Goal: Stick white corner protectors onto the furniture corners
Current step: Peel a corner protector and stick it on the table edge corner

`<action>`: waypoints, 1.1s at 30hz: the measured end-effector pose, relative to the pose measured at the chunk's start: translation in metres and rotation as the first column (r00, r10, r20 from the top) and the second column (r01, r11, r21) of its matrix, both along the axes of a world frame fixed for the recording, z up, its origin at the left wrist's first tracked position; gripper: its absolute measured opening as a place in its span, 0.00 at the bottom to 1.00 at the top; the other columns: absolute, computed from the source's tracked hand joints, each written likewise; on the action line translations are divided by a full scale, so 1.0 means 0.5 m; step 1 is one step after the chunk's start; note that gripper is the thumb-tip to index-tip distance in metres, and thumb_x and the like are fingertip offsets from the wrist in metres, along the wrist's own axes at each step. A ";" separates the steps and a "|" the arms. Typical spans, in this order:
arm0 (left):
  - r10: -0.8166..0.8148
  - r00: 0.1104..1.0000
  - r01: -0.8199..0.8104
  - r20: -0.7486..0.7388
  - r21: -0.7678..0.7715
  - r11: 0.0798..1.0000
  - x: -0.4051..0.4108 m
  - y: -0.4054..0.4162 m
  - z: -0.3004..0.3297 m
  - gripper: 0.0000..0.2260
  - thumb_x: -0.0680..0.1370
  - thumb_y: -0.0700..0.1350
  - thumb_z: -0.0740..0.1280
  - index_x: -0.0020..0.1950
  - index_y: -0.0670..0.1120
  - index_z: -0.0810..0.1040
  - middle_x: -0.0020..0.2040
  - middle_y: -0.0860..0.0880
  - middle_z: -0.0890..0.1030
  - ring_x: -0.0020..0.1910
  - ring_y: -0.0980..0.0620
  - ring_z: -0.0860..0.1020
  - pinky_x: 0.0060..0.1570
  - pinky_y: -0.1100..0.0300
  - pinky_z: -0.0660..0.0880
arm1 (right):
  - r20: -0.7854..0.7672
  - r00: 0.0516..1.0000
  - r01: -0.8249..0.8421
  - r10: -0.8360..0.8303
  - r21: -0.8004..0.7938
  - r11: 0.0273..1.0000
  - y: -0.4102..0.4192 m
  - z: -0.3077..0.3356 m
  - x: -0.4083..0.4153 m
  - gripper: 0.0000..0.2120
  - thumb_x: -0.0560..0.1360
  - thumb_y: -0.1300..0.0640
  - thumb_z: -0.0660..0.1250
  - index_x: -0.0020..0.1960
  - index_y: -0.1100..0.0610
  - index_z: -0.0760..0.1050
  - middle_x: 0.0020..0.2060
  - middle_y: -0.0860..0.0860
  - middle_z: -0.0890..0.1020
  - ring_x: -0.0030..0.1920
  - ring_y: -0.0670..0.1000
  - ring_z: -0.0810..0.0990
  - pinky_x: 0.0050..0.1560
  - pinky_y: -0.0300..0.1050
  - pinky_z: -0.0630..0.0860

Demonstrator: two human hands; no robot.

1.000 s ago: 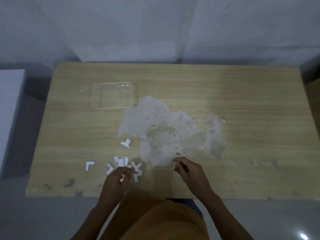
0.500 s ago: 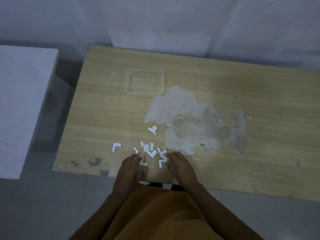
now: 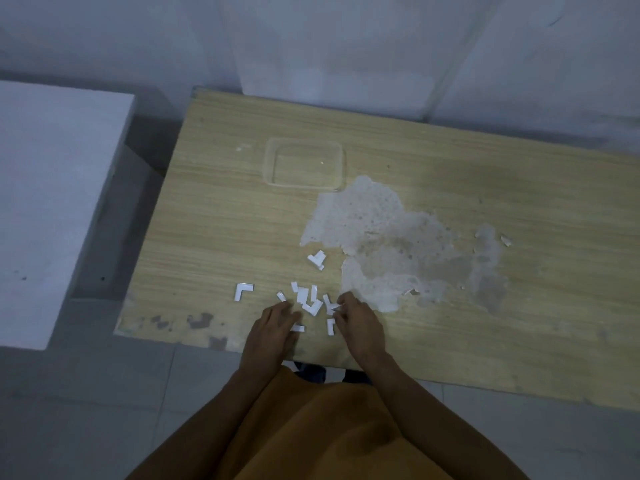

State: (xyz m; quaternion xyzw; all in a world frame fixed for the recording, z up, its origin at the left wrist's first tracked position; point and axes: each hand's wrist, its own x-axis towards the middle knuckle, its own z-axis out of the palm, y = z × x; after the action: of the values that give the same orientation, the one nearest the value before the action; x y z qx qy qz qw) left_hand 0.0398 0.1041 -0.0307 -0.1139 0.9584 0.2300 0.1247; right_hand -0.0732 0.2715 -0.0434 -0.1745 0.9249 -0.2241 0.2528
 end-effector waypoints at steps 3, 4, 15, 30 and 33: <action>-0.009 1.000 0.009 -0.027 -0.005 1.000 -0.003 -0.001 0.001 0.19 0.66 0.39 0.78 0.56 0.44 0.82 0.60 0.40 0.80 0.55 0.41 0.80 0.42 0.52 0.81 | 0.015 1.000 0.013 -0.012 -0.044 0.999 0.003 0.000 0.002 0.09 0.77 0.56 0.66 0.57 0.52 0.72 0.49 0.50 0.81 0.49 0.49 0.78 0.40 0.41 0.71; -0.007 1.000 0.007 -0.030 -0.006 1.000 -0.005 -0.001 0.002 0.19 0.66 0.39 0.77 0.55 0.44 0.82 0.60 0.40 0.80 0.55 0.41 0.80 0.42 0.51 0.81 | 0.025 1.000 0.017 -0.015 -0.069 0.997 0.005 0.001 0.003 0.09 0.77 0.56 0.66 0.56 0.52 0.73 0.49 0.50 0.81 0.49 0.49 0.77 0.41 0.41 0.71; 0.009 0.998 -0.010 -0.065 -0.022 1.000 -0.010 -0.007 -0.006 0.12 0.68 0.39 0.76 0.51 0.46 0.84 0.60 0.42 0.80 0.57 0.41 0.79 0.46 0.51 0.80 | -0.032 0.981 0.184 -0.192 -0.168 0.968 -0.005 0.025 -0.060 0.09 0.79 0.63 0.62 0.55 0.59 0.80 0.52 0.55 0.81 0.53 0.54 0.78 0.50 0.40 0.71; 0.001 1.000 -0.001 0.004 0.115 0.993 -0.020 -0.015 0.008 0.14 0.78 0.48 0.65 0.63 0.48 0.77 0.66 0.48 0.73 0.64 0.49 0.70 0.58 0.55 0.74 | -0.131 0.976 -0.165 0.176 0.092 0.982 -0.014 0.002 -0.014 0.07 0.76 0.58 0.65 0.53 0.58 0.78 0.55 0.54 0.74 0.58 0.54 0.70 0.53 0.45 0.72; 0.113 0.993 -0.100 -0.037 0.258 0.961 -0.043 0.003 0.045 0.11 0.78 0.46 0.65 0.59 0.48 0.80 0.62 0.49 0.77 0.59 0.51 0.74 0.52 0.62 0.73 | 0.099 0.995 0.000 0.016 -0.152 0.988 -0.011 0.048 -0.016 0.04 0.76 0.60 0.67 0.48 0.59 0.79 0.45 0.54 0.81 0.48 0.52 0.79 0.47 0.44 0.74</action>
State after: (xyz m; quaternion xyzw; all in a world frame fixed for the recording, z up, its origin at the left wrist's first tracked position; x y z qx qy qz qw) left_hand 0.0186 0.1057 -0.0082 -0.1425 0.9161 0.3608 0.1011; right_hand -0.0811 0.2658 -0.0194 -0.1855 0.8907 -0.3011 0.2857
